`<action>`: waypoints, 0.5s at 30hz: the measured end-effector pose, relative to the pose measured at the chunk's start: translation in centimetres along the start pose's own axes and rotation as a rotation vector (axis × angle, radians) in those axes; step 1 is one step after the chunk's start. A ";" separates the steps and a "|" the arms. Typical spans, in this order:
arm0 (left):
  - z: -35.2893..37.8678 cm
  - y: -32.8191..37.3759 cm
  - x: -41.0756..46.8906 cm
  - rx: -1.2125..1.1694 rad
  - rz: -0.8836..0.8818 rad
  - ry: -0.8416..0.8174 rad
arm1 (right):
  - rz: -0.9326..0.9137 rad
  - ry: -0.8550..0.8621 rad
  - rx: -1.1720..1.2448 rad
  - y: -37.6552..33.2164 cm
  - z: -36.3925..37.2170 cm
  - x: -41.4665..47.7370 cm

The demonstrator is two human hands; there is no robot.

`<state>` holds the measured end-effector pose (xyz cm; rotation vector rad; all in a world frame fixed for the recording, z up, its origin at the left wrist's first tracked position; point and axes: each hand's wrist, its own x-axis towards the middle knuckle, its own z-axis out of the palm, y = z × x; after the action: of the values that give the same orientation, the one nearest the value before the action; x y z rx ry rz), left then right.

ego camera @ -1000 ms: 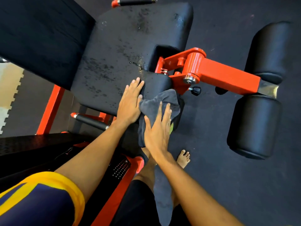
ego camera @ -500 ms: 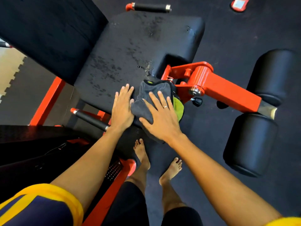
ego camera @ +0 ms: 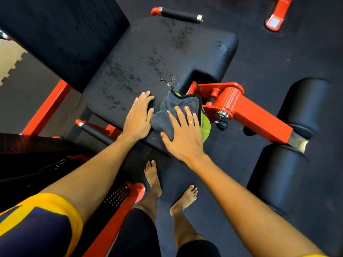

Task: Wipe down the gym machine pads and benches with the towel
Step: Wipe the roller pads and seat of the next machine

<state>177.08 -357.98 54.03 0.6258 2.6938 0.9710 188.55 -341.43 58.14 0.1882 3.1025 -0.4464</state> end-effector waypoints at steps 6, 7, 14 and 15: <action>0.1 -0.2 0.2 0.053 0.025 0.005 | 0.153 -0.112 -0.113 2.9 -1.2 7.7; 0.0 -0.1 0.4 0.057 0.034 0.000 | 0.219 -0.135 -0.095 2.6 -1.1 8.6; -0.3 -0.1 -0.7 0.066 0.007 0.032 | 0.032 0.045 -0.013 -1.5 1.2 1.2; -0.3 -0.3 -0.8 0.062 0.011 0.019 | -0.033 0.037 -0.001 -1.5 1.2 -0.2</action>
<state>177.62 -358.75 54.13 0.6475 2.7496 0.9040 188.59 -343.23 57.41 0.1478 3.1465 -0.4464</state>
